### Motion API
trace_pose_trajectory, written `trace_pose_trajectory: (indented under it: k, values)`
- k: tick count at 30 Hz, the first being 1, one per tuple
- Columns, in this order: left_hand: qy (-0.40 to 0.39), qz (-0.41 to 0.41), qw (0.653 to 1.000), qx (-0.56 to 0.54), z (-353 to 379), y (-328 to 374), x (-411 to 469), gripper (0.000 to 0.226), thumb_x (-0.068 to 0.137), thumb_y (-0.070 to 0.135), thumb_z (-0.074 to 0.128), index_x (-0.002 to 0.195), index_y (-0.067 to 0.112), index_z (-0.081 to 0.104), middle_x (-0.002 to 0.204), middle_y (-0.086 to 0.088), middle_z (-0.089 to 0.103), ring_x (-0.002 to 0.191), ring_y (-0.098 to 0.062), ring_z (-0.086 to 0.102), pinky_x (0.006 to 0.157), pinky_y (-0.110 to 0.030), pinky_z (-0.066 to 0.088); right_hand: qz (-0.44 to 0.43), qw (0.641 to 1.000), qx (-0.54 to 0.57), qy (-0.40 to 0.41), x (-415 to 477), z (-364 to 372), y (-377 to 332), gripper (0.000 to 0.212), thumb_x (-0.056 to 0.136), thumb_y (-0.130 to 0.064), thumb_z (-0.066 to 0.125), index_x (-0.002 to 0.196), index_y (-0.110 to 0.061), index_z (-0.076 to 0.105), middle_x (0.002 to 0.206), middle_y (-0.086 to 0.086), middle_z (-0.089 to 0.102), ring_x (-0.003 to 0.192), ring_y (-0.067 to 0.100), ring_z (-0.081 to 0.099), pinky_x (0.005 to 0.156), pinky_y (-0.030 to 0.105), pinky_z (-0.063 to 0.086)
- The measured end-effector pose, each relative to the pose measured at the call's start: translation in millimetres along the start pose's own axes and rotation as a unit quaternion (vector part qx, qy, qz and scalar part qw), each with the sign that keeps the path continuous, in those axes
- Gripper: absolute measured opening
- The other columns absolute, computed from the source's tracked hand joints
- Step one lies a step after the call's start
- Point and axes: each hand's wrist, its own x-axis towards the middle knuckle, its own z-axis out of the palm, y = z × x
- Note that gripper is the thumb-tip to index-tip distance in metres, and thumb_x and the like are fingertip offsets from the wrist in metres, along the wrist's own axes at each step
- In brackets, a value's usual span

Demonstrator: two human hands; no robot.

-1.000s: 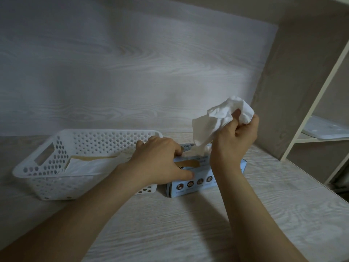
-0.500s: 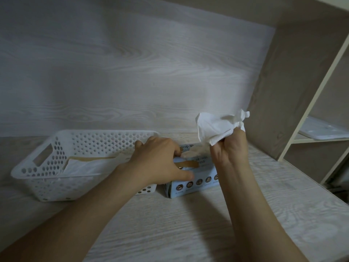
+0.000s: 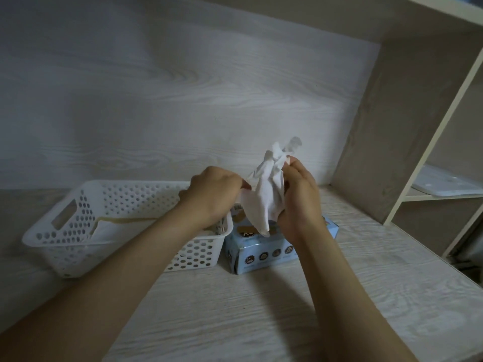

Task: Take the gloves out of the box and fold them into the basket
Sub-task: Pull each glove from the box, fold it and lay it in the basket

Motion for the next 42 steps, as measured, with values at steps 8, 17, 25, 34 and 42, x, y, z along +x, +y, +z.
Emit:
trace_pose_trajectory:
  k: [8, 17, 25, 34, 42]
  values:
    - [-0.061, -0.012, 0.992, -0.114, -1.4, 2.4, -9.1, 0.03, 0.097, 0.029, 0.06, 0.074, 0.014, 0.072, 0.071, 0.007, 0.067, 0.075, -0.012, 0.062, 0.072, -0.031, 0.045, 0.115, 0.981, 0.143, -0.056, -5.4, -0.1, -1.0, 0.028, 0.104, -0.02, 0.046, 0.107, -0.007, 0.07, 0.105, 0.012, 0.074, 0.096, 0.025, 0.074, 0.095, 0.043, 0.056]
    - [0.071, -0.009, 0.971, -0.228, -14.9, 7.4, -7.5, 0.023, 0.088, 0.03, 0.059, 0.07, 0.02, 0.048, 0.072, -0.006, 0.045, 0.065, -0.016, 0.046, 0.065, -0.032, 0.035, 0.168, 0.962, 0.134, -0.17, -5.2, -8.5, -3.5, 0.037, 0.09, -0.043, 0.066, 0.088, -0.008, 0.075, 0.099, 0.015, 0.072, 0.094, 0.032, 0.071, 0.091, 0.042, 0.053]
    - [0.023, -0.01, 0.96, -0.28, -41.0, 11.3, -6.9, 0.031, 0.09, 0.021, 0.065, 0.061, 0.018, 0.055, 0.064, -0.004, 0.05, 0.062, -0.02, 0.052, 0.063, -0.031, 0.036, 0.092, 0.969, -0.018, -0.228, -1.2, -9.7, 5.2, 0.07, 0.079, 0.007, 0.051, 0.136, -0.03, 0.067, 0.104, 0.025, 0.06, 0.085, 0.038, 0.056, 0.077, 0.043, 0.047]
    - [-0.012, 0.002, 0.967, -0.253, -45.2, 5.0, -2.2, 0.019, 0.092, 0.017, 0.072, 0.073, 0.015, 0.073, 0.073, -0.005, 0.071, 0.069, -0.022, 0.068, 0.063, -0.027, 0.048, 0.095, 0.965, -0.137, -0.203, -5.9, -4.9, 3.6, 0.049, 0.079, -0.024, 0.07, 0.101, 0.018, 0.059, 0.095, 0.027, 0.064, 0.089, 0.037, 0.063, 0.077, 0.046, 0.048]
    - [0.027, -0.058, 0.972, -0.225, -64.8, -11.6, -3.9, 0.024, 0.09, 0.015, 0.065, 0.068, 0.01, 0.056, 0.054, -0.007, 0.047, 0.042, -0.02, 0.042, 0.047, -0.024, 0.029, 0.053, 0.965, -0.217, -0.14, -9.0, 9.8, 11.3, 0.011, 0.092, -0.018, 0.075, 0.092, -0.007, 0.077, 0.09, 0.017, 0.076, 0.079, 0.035, 0.069, 0.071, 0.049, 0.057]
